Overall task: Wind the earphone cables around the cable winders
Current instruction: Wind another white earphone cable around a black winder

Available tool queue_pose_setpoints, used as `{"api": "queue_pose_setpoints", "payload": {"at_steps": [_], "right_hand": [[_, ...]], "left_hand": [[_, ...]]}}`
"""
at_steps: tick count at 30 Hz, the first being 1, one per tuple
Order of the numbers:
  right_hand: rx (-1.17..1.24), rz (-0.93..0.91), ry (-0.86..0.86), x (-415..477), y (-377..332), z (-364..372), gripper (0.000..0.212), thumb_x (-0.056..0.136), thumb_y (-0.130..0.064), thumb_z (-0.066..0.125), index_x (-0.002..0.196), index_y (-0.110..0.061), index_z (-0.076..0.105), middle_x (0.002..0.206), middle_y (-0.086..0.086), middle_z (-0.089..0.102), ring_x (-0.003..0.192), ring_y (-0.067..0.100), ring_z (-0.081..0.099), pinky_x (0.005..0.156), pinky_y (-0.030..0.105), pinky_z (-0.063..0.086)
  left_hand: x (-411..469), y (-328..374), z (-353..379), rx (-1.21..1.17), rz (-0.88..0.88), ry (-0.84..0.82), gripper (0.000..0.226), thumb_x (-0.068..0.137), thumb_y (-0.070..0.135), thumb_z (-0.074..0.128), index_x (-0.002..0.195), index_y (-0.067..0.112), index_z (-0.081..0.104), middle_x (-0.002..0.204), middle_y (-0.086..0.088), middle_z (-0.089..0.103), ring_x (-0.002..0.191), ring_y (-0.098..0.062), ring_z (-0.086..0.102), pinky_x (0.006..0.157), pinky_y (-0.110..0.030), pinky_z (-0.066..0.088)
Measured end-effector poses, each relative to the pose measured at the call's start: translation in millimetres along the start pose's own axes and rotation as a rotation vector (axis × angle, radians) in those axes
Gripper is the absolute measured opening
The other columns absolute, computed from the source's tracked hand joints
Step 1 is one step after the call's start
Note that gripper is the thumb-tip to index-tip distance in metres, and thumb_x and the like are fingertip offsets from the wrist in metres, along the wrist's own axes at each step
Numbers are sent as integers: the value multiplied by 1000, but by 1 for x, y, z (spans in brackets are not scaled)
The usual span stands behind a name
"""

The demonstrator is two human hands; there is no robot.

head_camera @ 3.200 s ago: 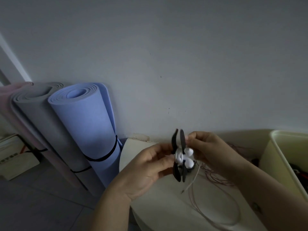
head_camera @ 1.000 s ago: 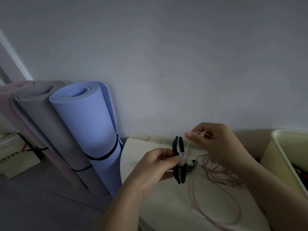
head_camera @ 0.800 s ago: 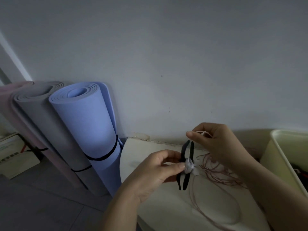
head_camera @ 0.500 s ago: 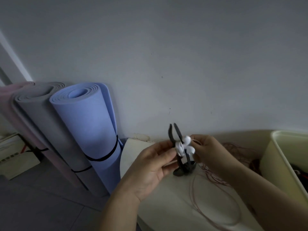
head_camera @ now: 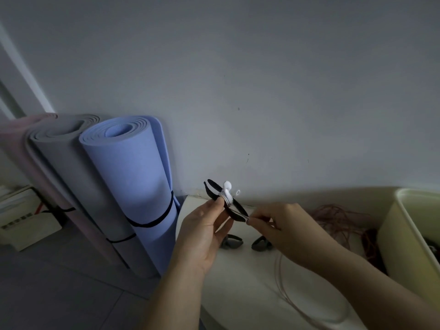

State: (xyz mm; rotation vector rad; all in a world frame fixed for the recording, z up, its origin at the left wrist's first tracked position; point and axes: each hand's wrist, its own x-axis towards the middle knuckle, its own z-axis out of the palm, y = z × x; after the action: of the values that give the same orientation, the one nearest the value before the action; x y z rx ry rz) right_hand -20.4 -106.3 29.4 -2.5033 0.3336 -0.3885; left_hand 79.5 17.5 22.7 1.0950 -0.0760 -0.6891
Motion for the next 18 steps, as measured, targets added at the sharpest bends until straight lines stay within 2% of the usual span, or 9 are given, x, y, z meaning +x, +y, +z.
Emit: {"api": "queue_pose_setpoints", "payload": {"at_steps": [2, 5, 7, 9, 11, 13, 15, 17, 18], "right_hand": [[-49, -32, 34, -1, -2, -3, 19, 91, -35, 55, 80, -27, 67, 72, -12, 65, 62, 6, 54, 60, 23, 45], [-53, -86, 101, -2, -5, -8, 18, 90, -35, 57, 79, -25, 68, 72, -10, 63, 63, 5, 54, 59, 25, 46], [-22, -66, 166, 0, -2, -13, 16, 87, -34, 62, 79, -23, 70, 70, -11, 64, 64, 4, 57, 58, 24, 47], [17, -17, 230, 2, 4, -18, 13, 83, -31, 68, 76, -21, 71, 65, -13, 63, 62, 1, 57, 54, 16, 43], [43, 3, 285, 2, 8, -24, 13, 78, -28, 74, 69, -22, 67, 55, -17, 54, 58, -4, 54, 51, 11, 39], [58, 26, 304, 2, 10, -27, 18, 75, -30, 76, 65, -27, 62, 53, -16, 50, 56, -2, 52, 50, 12, 37], [48, 33, 295, 3, 13, -28, 21, 73, -36, 76, 64, -31, 58, 66, -14, 55, 65, 0, 50, 57, 12, 36], [80, 20, 286, 4, 17, -29, 22, 70, -43, 75, 64, -30, 58, 80, -13, 59, 81, 0, 51, 67, 9, 38], [135, 29, 274, 4, 18, -30, 24, 67, -48, 72, 65, -27, 60, 82, -12, 62, 83, 1, 54, 69, 9, 40]], "left_hand": [[1, -2, -1, 185, 69, -34, 20, 92, 15, 59, 82, 18, 76, 85, 3, 76, 81, -6, 70, 71, -19, 52], [3, -9, -4, 434, 114, -6, 14, 90, 21, 64, 104, 18, 68, 104, 0, 73, 89, -8, 70, 74, -24, 56], [1, -12, -4, 558, 133, -30, 16, 86, 28, 68, 102, 27, 65, 101, 10, 71, 88, -3, 68, 80, -29, 57], [-3, -11, -1, 636, 150, -104, 17, 84, 32, 69, 101, 32, 65, 99, 17, 70, 90, 3, 66, 82, -26, 56], [-5, -12, 2, 690, 152, -184, 19, 86, 30, 69, 104, 31, 65, 100, 15, 71, 92, 3, 66, 84, -25, 55], [-5, -14, 4, 738, 147, -248, 19, 87, 29, 68, 106, 29, 66, 99, 13, 72, 94, -1, 66, 85, -25, 53], [-5, -14, 5, 758, 146, -286, 18, 89, 27, 66, 106, 29, 67, 99, 13, 72, 95, -1, 66, 85, -22, 51], [-6, -14, 5, 755, 145, -324, 17, 89, 28, 66, 106, 29, 67, 100, 10, 73, 96, -2, 66, 88, -24, 51], [-6, -14, 6, 748, 142, -338, 18, 87, 31, 67, 105, 30, 68, 100, 10, 73, 97, -3, 66, 90, -27, 51]]}}
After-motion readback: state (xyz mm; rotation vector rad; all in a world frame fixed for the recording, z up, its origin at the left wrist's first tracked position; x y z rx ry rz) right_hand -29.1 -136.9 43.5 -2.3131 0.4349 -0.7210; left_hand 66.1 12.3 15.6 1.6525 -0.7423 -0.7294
